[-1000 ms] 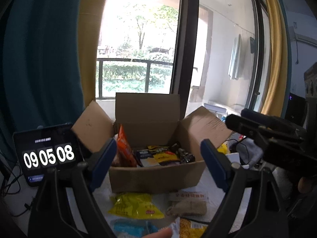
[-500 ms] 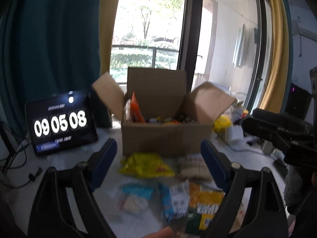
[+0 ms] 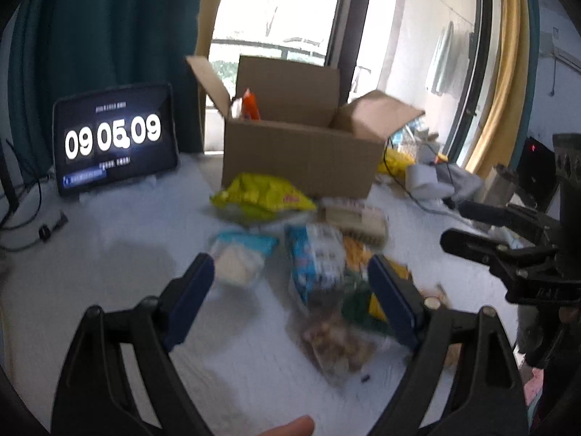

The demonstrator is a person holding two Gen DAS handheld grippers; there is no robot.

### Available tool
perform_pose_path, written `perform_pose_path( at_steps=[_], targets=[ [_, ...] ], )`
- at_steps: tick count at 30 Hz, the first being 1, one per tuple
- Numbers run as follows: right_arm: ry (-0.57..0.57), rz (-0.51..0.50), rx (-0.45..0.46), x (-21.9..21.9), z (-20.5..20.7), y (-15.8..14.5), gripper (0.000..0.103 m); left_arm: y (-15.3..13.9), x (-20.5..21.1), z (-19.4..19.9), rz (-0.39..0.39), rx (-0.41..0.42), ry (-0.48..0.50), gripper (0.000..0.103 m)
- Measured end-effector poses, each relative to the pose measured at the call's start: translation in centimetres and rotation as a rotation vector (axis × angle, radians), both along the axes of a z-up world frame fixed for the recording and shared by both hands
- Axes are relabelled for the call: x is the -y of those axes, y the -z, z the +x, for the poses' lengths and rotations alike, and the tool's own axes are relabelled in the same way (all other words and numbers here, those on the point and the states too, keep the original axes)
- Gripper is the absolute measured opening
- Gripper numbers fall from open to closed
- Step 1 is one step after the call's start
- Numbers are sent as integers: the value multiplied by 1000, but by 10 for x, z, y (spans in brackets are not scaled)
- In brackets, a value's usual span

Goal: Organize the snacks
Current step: 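Move both grippers back over the remaining snacks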

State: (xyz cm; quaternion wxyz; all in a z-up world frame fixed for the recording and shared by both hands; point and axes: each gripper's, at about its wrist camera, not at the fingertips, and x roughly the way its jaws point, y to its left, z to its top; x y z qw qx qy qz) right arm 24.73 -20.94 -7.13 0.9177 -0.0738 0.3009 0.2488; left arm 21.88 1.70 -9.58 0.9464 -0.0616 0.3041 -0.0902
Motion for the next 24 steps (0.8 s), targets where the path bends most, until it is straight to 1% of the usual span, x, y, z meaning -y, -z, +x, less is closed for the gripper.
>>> perform_pose_path(
  at_steps=[3,6,8,10,13,15,17,22,24],
  targets=[
    [5,-12,-25,4,-9,14,79,16,2,-7,0,-44,4,88],
    [4,-106,-4,-5,-26,31,80,27,4,-19,4,-71,-3,88],
    [-20,-130,2,-9,-37,39,80,33,4,-27,-1,-86,-8,88],
    [-41,-142,0,-12,-46,47,80,34,5,-33,-5,-89,-9,88],
    [-53,-160,-11,-14,-56,57,79,34,9,-45,10,-76,-24,88],
    [-83,-159,-23,-12,-62,60,80,35,10,-49,4,-81,-25,88],
    [-121,-164,-34,-11,-67,63,80,39,14,-53,16,-88,-21,88],
    [-154,-227,-37,-9,-70,73,79,49,28,-58,39,-115,-5,88],
    [-169,-277,-35,-14,-70,81,79,51,34,-58,61,-115,-6,88]
  ],
)
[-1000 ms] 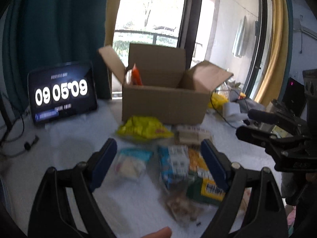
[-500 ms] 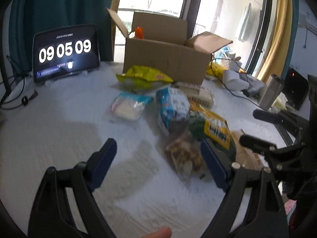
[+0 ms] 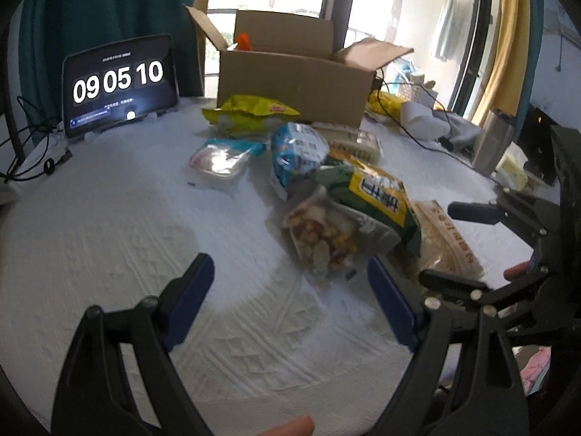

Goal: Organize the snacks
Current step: 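Move both grippers back over the remaining snacks, then grasp the clear bag of nuts with the left gripper while the right grasps a yellow-green bag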

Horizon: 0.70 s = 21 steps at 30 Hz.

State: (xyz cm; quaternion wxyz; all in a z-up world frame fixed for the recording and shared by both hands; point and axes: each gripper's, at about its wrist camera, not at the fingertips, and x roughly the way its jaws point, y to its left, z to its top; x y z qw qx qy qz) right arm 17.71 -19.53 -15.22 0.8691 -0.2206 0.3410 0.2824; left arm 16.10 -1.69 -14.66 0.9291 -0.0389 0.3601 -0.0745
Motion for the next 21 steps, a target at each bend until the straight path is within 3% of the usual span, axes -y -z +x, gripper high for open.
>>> perform_pose_path(
  at_steps=[9,12,14,15,17,19,21],
  targets=[
    [21,-146,74,-23,24,21,79,8,8,12,37,-31,-6,88],
    [38,-123,81,-24,34,19,79,8,13,15,47,-33,4,88],
    [24,-89,71,-26,39,17,69,8,19,17,58,-35,21,88],
    [26,-75,68,-26,42,16,59,9,22,17,62,-37,29,88],
    [38,-59,68,-26,47,14,52,10,28,19,71,-41,47,88],
    [44,-38,73,-22,50,11,33,10,33,20,67,-44,71,87],
    [63,-2,76,-13,53,6,24,10,39,23,73,-47,91,87]
  ],
)
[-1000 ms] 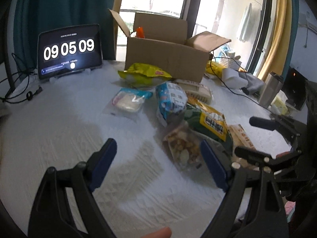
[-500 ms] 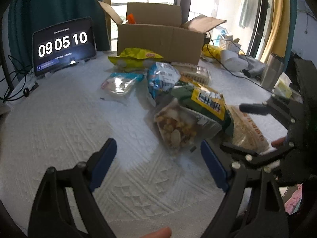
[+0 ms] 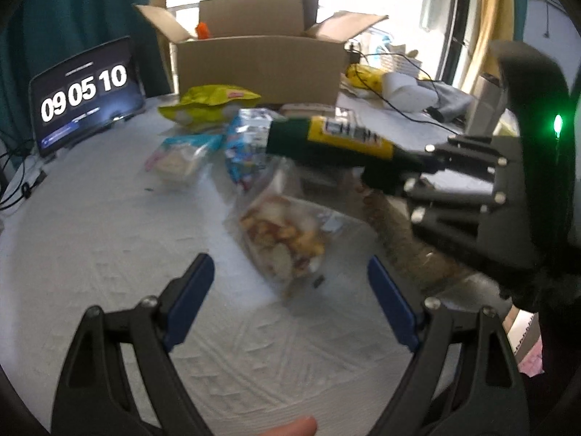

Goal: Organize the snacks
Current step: 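Grasp the clear bag of nuts with the left gripper while the right grasps a yellow-green bag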

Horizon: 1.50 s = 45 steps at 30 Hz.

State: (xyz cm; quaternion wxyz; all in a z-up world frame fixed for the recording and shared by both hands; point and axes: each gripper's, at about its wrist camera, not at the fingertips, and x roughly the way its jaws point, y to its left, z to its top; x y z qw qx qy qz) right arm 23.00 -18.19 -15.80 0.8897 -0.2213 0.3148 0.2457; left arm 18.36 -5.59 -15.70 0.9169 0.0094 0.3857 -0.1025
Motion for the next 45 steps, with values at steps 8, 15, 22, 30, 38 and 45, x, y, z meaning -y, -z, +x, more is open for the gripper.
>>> perform_pose_path(
  at_steps=[8,15,22,30,38,45],
  targets=[
    [102,241,-29,59,18,-34,11,0,19,21,79,3,-24,88],
    [171,333,-47,98,29,-43,9,8,25,43,88,-50,-45,88],
    [181,387,-83,113,41,-40,9,12,18,65,97,-107,-115,88],
    [211,407,-95,102,65,-38,26,26,-9,88,-21,-235,-188,89],
    [250,435,-91,102,83,-38,21,23,-22,92,-70,-191,-188,57],
    [245,452,-61,97,84,-46,7,22,-31,77,-118,-182,-172,44]
  ],
)
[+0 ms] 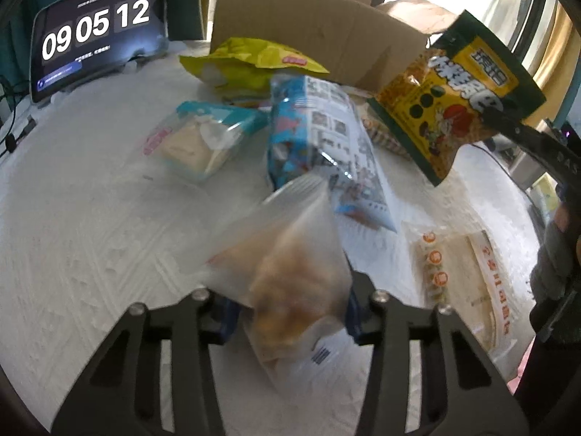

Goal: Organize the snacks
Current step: 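Grasp the clear bag of nuts with the left gripper while the right grasps a yellow-green bag, then carry the nut bag and yellow-green bag toward the cardboard box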

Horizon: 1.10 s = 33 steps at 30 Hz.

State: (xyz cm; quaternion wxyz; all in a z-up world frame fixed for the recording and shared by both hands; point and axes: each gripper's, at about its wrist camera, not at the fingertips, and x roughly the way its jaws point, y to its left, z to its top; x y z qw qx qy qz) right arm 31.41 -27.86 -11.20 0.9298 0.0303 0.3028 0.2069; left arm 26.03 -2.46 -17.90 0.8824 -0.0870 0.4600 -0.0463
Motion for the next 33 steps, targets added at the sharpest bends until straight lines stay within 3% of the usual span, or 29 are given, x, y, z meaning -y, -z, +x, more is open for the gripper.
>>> perform_pose_path(
  at_steps=[9,21,33],
  targets=[
    [-19,-75,105,-12,-23,-33,1,-16,-10,-25,-46,54,28,42],
    [-22,-85,220,-14,-57,-80,1,-68,-24,-52,-52,175,24,41],
    [-4,-61,295,-6,-61,-112,1,-117,-13,-29,-16,283,91,41]
  ],
)
